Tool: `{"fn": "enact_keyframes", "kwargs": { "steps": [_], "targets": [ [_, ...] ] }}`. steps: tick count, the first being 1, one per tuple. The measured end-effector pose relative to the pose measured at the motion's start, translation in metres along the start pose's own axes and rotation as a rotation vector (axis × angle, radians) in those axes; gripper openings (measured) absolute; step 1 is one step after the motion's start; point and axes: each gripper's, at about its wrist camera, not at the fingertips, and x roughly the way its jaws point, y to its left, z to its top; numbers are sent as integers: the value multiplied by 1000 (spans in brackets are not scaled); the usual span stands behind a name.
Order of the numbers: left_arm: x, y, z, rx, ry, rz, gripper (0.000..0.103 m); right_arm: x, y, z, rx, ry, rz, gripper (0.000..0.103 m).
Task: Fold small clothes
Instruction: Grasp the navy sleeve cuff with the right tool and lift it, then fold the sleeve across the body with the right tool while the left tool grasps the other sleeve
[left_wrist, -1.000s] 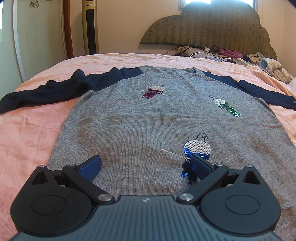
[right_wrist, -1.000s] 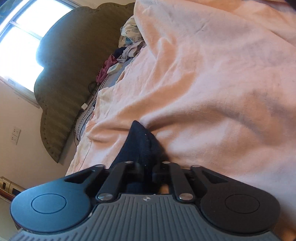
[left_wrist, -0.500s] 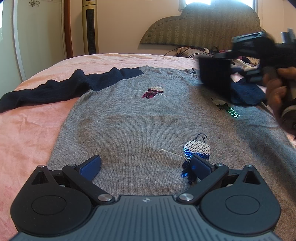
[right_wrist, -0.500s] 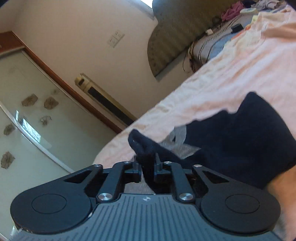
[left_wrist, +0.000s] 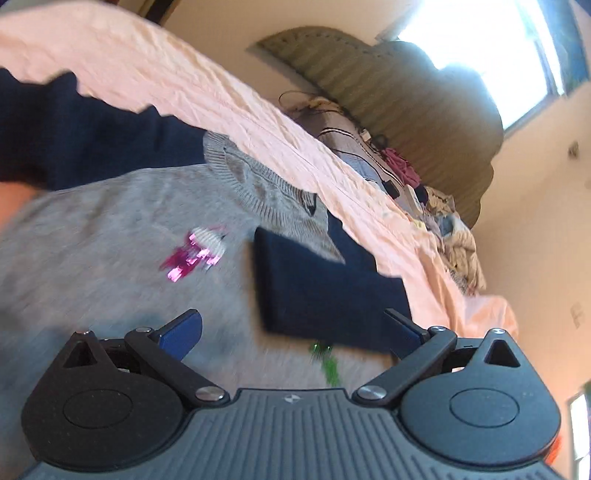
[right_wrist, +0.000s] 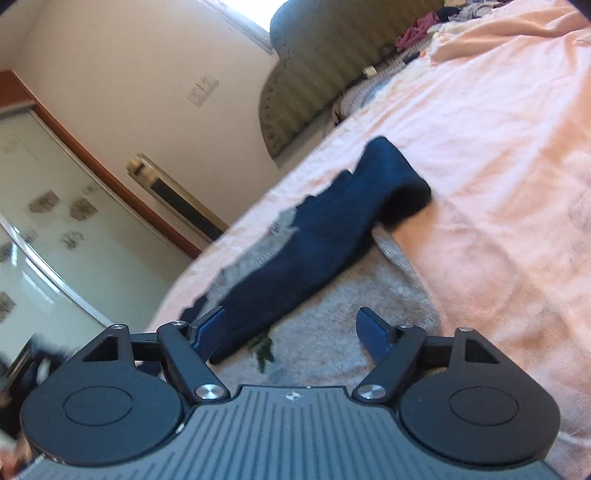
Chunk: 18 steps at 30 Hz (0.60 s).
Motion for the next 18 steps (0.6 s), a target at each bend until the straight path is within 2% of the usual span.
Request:
{"fn": "enact_keyframes", "kwargs": {
  "steps": [2, 3, 5, 7, 10, 14, 16, 18],
  "targets": [
    [33, 2, 16, -53, 65, 12, 102, 4, 1, -2, -17, 10, 4, 92],
    [49, 3, 20, -74, 94, 20, 98, 4, 2, -2, -24, 13, 6, 93],
    [72, -2, 21, -57, 127, 51, 75, 4, 1, -2, -19, 8, 20, 95],
    [84, -15, 19, 27, 96, 119, 38, 4, -2, -2, -5, -2, 34, 95],
    [98, -24, 19, 90, 113, 176, 7, 4, -3, -2, 5, -13, 49, 96],
    [82, -48, 17, 269, 31, 223, 5, 4, -3, -2, 1, -13, 54, 97],
    [64, -53, 24, 305, -18, 217, 5, 4, -4, -2, 1, -13, 56, 97],
    [50, -50, 36, 323, -65, 252, 5, 4, -5, -3, 3, -15, 58, 97]
  ]
}}
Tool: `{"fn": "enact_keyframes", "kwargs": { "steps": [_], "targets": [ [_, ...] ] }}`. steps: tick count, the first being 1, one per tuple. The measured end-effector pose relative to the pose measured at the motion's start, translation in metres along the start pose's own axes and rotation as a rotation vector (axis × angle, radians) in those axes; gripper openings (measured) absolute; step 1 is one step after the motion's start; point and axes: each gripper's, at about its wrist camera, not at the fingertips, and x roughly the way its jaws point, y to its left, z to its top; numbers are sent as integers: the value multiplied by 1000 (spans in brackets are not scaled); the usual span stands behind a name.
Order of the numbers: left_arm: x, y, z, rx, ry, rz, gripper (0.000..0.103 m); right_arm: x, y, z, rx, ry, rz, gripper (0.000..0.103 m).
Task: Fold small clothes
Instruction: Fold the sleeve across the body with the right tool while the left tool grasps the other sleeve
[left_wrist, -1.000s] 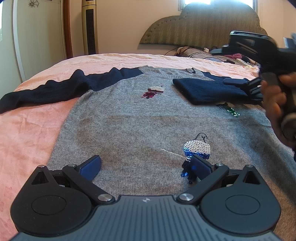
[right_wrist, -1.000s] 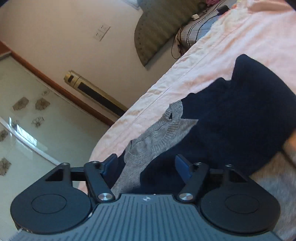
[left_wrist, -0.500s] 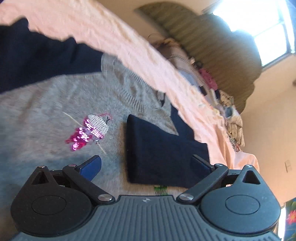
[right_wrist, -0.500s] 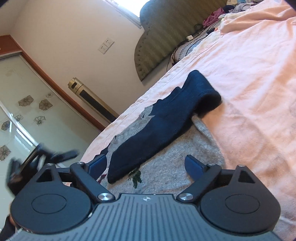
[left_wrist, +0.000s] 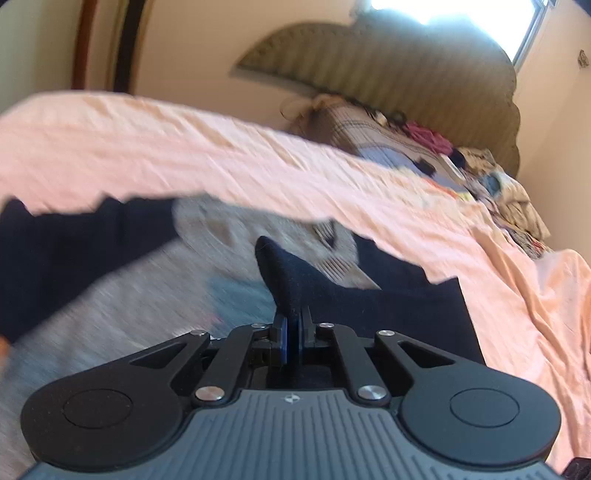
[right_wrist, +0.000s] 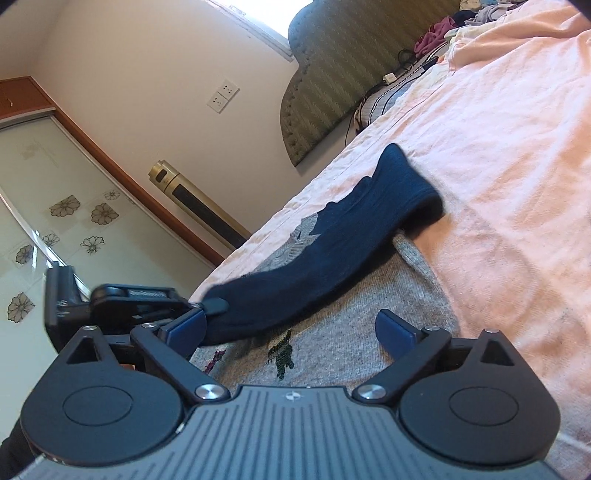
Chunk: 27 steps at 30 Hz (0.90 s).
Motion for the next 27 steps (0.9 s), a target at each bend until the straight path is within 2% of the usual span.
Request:
{"fn": "enact_keyframes", "kwargs": {
  "steps": [2, 5, 6, 8, 10, 11, 13, 14, 15, 16, 18, 21, 22, 23, 24, 25, 27],
  "targets": [
    [3, 19, 6, -8, 11, 75, 5, 0, 0, -1, -2, 0, 1, 98],
    [22, 45, -3, 12, 95, 196, 5, 1, 1, -1, -9, 4, -3, 99],
    [25, 52, -8, 11, 119, 216, 7, 1, 1, -1, -12, 5, -5, 99],
    [10, 62, -12, -29, 72, 214, 14, 0, 2, 1, -8, 13, -13, 99],
    [-12, 66, -13, -89, -15, 255, 30, 0, 9, 10, 1, 25, -52, 99],
    [-24, 66, -14, -100, -80, 236, 37, 0, 15, 19, 4, 12, -51, 100],
    [-39, 57, -18, -71, -209, 177, 80, 7, 29, 43, -11, -28, -22, 102],
    [-39, 48, -20, -32, -246, 159, 88, 16, 37, 55, -32, -38, -15, 103],
    [-34, 38, -22, 18, -252, 139, 90, 31, 44, 67, -64, -29, -15, 103],
    [-24, 31, -21, 52, -224, 117, 90, 50, 51, 76, -108, -2, -35, 103],
    [2, 28, -22, 46, -134, 98, 90, 95, 58, 84, -227, 67, -134, 103],
    [39, 36, -27, 32, -25, 134, 89, 150, 49, 76, -377, 191, -316, 101],
    [40, 35, -30, 89, -62, 155, 90, 160, 41, 71, -389, 230, -360, 101],
    [43, 35, -35, 138, -66, 173, 90, 164, 35, 65, -408, 238, -360, 103],
    [43, 35, -40, 177, -78, 177, 91, 160, 33, 57, -464, 205, -332, 103],
    [44, 36, -40, 182, -79, 174, 92, 158, 32, 50, -493, 196, -327, 103],
    [44, 36, -41, 174, -72, 186, 96, 156, 30, 52, -472, 188, -313, 103]
  ]
}}
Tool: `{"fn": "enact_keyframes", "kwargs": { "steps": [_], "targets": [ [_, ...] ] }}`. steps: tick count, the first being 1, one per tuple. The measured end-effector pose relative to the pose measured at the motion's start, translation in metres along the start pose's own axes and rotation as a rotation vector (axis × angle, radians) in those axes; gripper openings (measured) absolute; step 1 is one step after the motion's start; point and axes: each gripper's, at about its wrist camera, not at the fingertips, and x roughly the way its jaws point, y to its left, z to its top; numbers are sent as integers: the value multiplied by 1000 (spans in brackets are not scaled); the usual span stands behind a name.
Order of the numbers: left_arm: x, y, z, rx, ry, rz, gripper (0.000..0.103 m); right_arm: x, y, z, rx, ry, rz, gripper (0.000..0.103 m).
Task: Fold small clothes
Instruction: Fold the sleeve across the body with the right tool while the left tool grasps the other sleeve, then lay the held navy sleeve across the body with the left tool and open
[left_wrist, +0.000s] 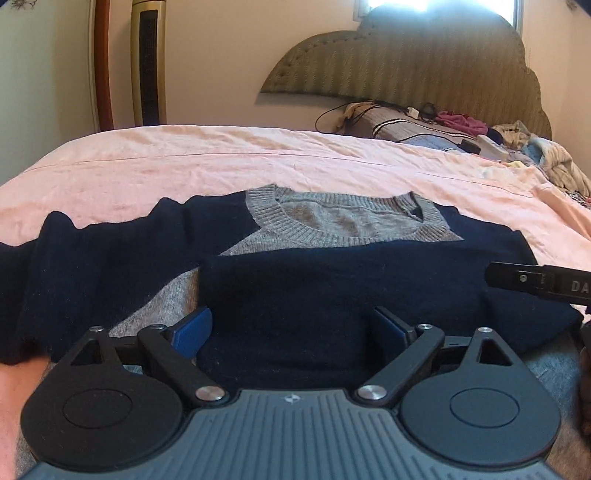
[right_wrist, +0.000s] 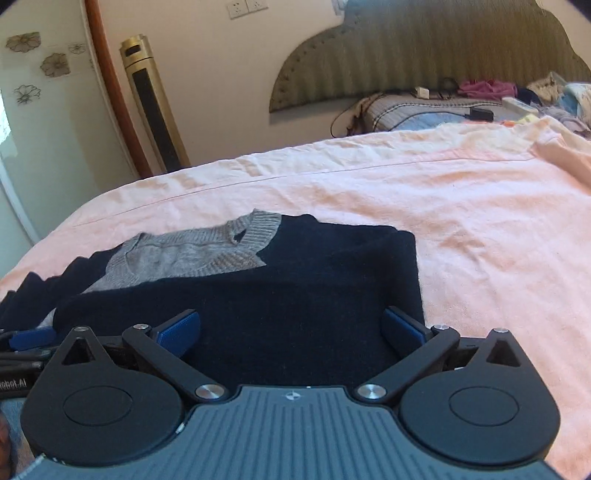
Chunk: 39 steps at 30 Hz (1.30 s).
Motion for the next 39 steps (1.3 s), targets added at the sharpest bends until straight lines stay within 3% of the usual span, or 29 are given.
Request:
{"fn": "enact_keyframes", "kwargs": {
  "steps": [4, 8, 12, 14, 15, 19, 23, 24, 25, 26, 27, 31, 33, 36, 39],
  "targets": [
    [-18, 28, 0, -121, -11, 18, 97, -2, 0, 1, -4, 1, 6, 103],
    [-78, 121, -17, -442, -155, 12, 97, -4, -1, 1, 8, -7, 14, 103],
    [-112, 244, -36, -841, -197, 222, 97, -5, -5, 1, 30, -16, 28, 103],
    [-118, 290, -42, -968, -186, 328, 97, -5, -6, 1, 38, -20, 32, 103],
    [-119, 309, -46, -1029, -175, 346, 97, -5, -6, 1, 41, -21, 34, 103],
    [-114, 340, -50, -1130, -220, 268, 98, -5, -7, 1, 42, -23, 33, 103],
    [-100, 344, -40, -1117, -234, 259, 97, -5, -7, 1, 46, -24, 37, 103],
    [-96, 343, -37, -1107, -227, 268, 84, -5, -7, 1, 49, -25, 40, 103],
    [-92, 341, -33, -1098, -203, 268, 43, -6, -8, 1, 55, -27, 42, 103],
    [-84, 342, -30, -1092, -149, 264, 22, -6, -8, 1, 58, -29, 44, 103],
    [-78, 341, -29, -1093, -108, 266, 9, -6, -9, 1, 60, -29, 45, 103],
    [-89, 310, -17, -943, -156, 399, 6, -6, -10, 1, 72, -34, 52, 103],
    [-92, 279, 2, -823, -211, 414, 6, -7, -11, 1, 75, -36, 54, 103],
    [-93, 201, 32, -582, -276, 346, 5, -7, -12, 0, 80, -38, 58, 103],
    [-88, 94, 44, -268, -297, 178, 6, -8, -13, 0, 89, -41, 64, 103]
  ]
}}
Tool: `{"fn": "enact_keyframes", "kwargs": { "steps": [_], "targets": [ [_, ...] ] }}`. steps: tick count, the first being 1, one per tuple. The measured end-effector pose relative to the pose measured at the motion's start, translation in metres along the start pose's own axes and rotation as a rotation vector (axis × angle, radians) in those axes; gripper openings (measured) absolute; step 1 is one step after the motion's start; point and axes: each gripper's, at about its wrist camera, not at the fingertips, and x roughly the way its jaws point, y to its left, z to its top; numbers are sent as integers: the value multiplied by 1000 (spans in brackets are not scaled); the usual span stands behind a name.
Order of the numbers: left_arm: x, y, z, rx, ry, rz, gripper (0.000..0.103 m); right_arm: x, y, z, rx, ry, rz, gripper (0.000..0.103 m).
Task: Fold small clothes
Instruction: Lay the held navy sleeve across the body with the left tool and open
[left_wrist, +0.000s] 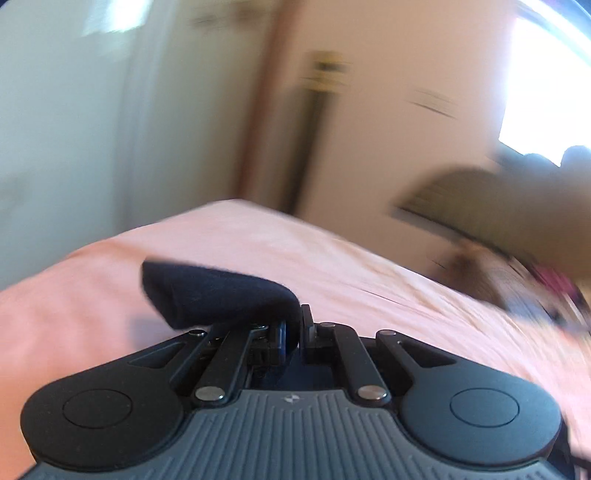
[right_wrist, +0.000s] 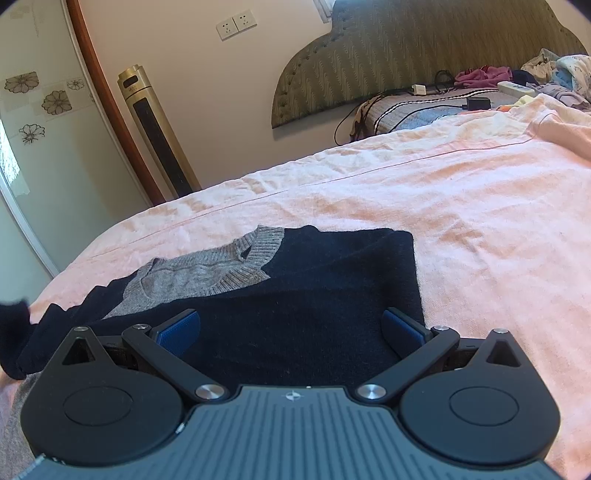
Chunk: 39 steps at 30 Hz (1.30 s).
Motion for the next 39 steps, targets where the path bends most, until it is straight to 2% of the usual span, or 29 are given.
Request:
{"fn": "enact_keyframes", "kwargs": {
  "steps": [2, 4, 6, 8, 9, 10, 12, 14, 15, 17, 18, 19, 20, 21, 23, 25, 27, 29, 30, 31, 32, 33, 35, 37, 39],
  "targets": [
    [-5, -63, -25, 181, 80, -153, 8, 0, -1, 0, 8, -3, 6, 103],
    [-5, -109, -55, 342, 198, -255, 10, -1, -3, 0, 19, -7, 14, 103],
    [-11, -128, -80, 433, 267, -298, 12, -2, -5, 0, 30, -11, 23, 103],
    [-23, -124, -94, 471, 272, -314, 23, -3, -7, 0, 37, -13, 28, 103],
    [-31, -116, -98, 453, 257, -311, 39, -3, -7, 0, 40, -14, 30, 103],
    [-36, -107, -99, 421, 238, -307, 68, -2, -7, 0, 42, -14, 32, 103],
    [-54, -77, -103, 308, 189, -295, 101, -2, -8, 0, 49, -16, 37, 103],
    [-63, -52, -107, 179, 150, -295, 102, -2, -8, 0, 47, -15, 36, 103],
    [-61, -41, -111, 138, 161, -283, 102, -3, -8, 0, 45, -15, 34, 103],
    [-50, -25, -125, 101, 215, -211, 101, -4, -8, 3, 41, -1, 27, 103],
    [-43, -18, -121, 52, 245, -209, 102, -6, -7, 8, 65, 23, 19, 103],
    [-46, -12, -119, 15, 206, -221, 102, -10, -6, 12, 109, 44, 25, 102],
    [-47, -8, -120, -12, 189, -211, 102, -15, -6, 18, 176, 74, 66, 100],
    [-45, -7, -121, -16, 205, -203, 102, -19, -5, 22, 229, 114, 144, 97],
    [-45, -9, -121, 8, 213, -195, 102, -22, 1, 26, 272, 204, 251, 93],
    [-45, -11, -121, 10, 211, -197, 103, -17, 15, 24, 222, 305, 235, 92],
    [-44, -9, -120, 3, 212, -199, 103, -8, 25, 18, 177, 373, 195, 83],
    [-46, -7, -119, 1, 210, -200, 103, -2, 32, 13, 159, 395, 204, 68],
    [-46, -9, -119, 3, 210, -199, 103, -1, 35, 11, 145, 393, 207, 64],
    [-40, -13, -117, 4, 211, -198, 103, 1, 39, 10, 128, 394, 206, 46],
    [-41, -12, -117, 5, 211, -198, 103, 4, 42, 7, 108, 404, 195, 21],
    [-42, -13, -118, 5, 210, -198, 103, 8, 45, 7, 78, 410, 180, 14],
    [-43, -12, -118, 4, 210, -199, 103, 4, 50, 14, 12, 387, 181, 13],
    [-43, -12, -118, 3, 210, -199, 103, -7, 50, 35, -24, 325, 200, 12],
    [-40, -14, -118, 3, 210, -199, 103, -17, 47, 57, -76, 270, 163, 12]
  ]
}}
